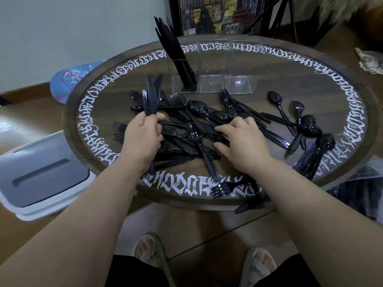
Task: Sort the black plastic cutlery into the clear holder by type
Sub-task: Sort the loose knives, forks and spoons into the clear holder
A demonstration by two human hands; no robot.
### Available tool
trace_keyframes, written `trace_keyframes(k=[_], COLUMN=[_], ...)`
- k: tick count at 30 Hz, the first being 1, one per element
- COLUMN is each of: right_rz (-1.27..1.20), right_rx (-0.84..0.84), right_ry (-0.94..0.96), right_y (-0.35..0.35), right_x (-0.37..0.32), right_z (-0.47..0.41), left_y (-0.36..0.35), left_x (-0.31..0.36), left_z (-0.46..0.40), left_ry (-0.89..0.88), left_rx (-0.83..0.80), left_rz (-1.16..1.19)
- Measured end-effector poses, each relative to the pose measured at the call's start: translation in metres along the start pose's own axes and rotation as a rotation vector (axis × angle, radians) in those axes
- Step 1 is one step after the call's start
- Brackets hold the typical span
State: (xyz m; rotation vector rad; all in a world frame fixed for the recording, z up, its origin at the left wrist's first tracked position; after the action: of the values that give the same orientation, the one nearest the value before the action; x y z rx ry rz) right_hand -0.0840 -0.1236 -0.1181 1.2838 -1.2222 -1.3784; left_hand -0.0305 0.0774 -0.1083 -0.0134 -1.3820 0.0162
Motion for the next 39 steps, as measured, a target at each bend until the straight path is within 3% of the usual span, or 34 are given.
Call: trace_keyframes(k=[6, 12, 17, 22, 29, 33, 39], right_rz=[0.014, 0.024, 0.134, 0.087, -0.125, -0.372, -0.813], right_rx=[0.04, -0.012, 0.004, 0.024, 0.02, -0.019, -0.034], right_ry=[-0.015, 0.029, 0.027, -0.029, -0.086, -0.132, -0.186], right_y=[0.002, -0.002, 0.0, 0.004, 0.019, 0.022, 0.025], right_x=[-0.002, -0.01, -0.015, -0.007, 0.013, 0.022, 0.025], right_z=[-0.007, -0.011, -0.012, -0.008, 0.0, 0.005, 0.01], left_y=[0.007, 0.019, 0.023, 0.025, 0.019, 0.008, -0.024], left_x=[-0.007, 0.004, -0.003, -0.004, -0.006, 0.0, -0.002], left_z=[0.0, -0.003, -0.004, -0.005, -0.002, -0.001, 0.01], left_ry=[-0.004, -0.077, 0.015, 0.019, 0.02, -0.032, 0.045], left_rx=[-0.051, -0.009, 0.013, 0.01, -0.042, -0.058, -0.142], left_rz=[-0.158, -0.142, -0.064, -0.087, -0.107, -0.116, -0.009])
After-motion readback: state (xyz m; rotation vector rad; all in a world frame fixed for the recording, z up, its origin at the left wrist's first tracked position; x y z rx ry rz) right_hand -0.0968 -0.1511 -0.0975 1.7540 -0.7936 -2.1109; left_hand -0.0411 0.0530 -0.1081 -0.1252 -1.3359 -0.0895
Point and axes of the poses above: each hand's wrist, its own z-axis away from the middle knuckle, its own y-axis out of the back of the hand, x = y × z, the point moved 7 cm from there along -z, towards the middle knuckle, and after that the axes turned 6 degrees about z, right-handed, at the moved point
